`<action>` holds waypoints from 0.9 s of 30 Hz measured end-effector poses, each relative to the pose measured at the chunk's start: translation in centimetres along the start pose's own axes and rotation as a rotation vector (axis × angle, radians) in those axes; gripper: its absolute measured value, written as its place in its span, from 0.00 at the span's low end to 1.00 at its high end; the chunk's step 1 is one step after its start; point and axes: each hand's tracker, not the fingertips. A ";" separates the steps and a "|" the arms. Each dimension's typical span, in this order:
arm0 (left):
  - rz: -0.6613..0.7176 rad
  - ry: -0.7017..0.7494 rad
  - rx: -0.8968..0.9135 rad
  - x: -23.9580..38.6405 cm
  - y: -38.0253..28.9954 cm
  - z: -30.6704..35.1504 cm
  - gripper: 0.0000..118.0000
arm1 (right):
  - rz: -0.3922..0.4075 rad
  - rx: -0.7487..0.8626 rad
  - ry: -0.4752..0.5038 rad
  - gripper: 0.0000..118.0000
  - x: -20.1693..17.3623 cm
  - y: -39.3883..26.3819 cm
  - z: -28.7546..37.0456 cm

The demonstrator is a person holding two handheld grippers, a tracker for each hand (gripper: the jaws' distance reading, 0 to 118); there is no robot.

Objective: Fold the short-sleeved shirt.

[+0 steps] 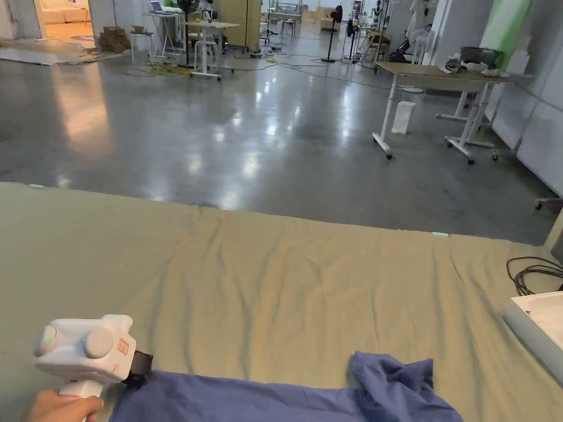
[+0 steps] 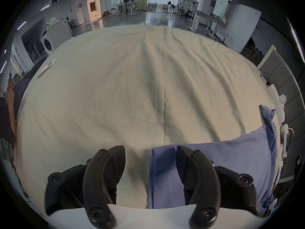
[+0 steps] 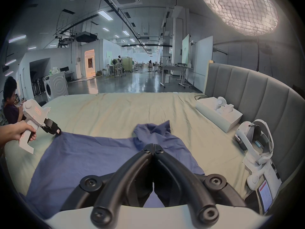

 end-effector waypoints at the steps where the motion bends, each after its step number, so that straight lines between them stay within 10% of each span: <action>1: -0.012 0.012 -0.022 0.1 -0.1 -0.9 0.59 | 0.002 -0.013 -0.010 0.00 0.2 -0.3 -0.3; 5: -0.039 0.051 0.007 2.4 -1.9 0.4 0.58 | -0.007 -0.058 -0.034 0.00 1.3 -1.5 -1.0; 13: -0.183 0.080 0.045 5.8 -2.7 1.6 0.17 | 0.027 -0.227 -0.051 0.00 4.7 0.6 -8.3; 18: -0.229 0.080 0.043 5.8 -2.5 2.5 0.04 | 0.053 -0.441 0.023 0.58 8.4 2.9 -18.3; 27: -0.193 0.063 0.084 5.0 -2.1 3.5 0.03 | 0.058 -0.709 0.084 0.59 9.3 1.7 -29.9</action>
